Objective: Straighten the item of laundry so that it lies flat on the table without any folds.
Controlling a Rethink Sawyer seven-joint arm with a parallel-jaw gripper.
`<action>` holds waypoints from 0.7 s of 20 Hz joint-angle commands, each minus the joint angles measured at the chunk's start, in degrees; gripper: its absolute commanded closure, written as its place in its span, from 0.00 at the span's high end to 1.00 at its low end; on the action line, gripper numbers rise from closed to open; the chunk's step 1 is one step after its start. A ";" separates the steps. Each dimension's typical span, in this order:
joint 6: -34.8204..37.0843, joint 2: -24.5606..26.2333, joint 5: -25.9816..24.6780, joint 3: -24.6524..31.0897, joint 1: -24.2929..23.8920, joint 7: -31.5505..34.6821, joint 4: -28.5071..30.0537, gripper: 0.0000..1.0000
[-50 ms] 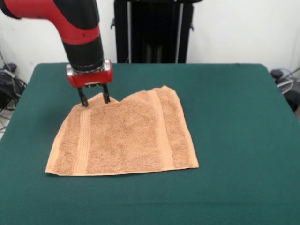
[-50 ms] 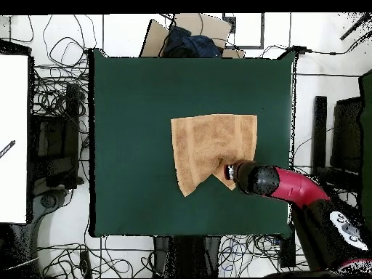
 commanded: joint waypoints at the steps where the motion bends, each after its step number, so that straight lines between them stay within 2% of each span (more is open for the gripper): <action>1: -4.66 5.04 -4.64 1.55 -1.09 0.78 -2.92 1.00; 14: -4.54 4.44 -6.61 2.22 -1.82 -0.64 -4.87 1.00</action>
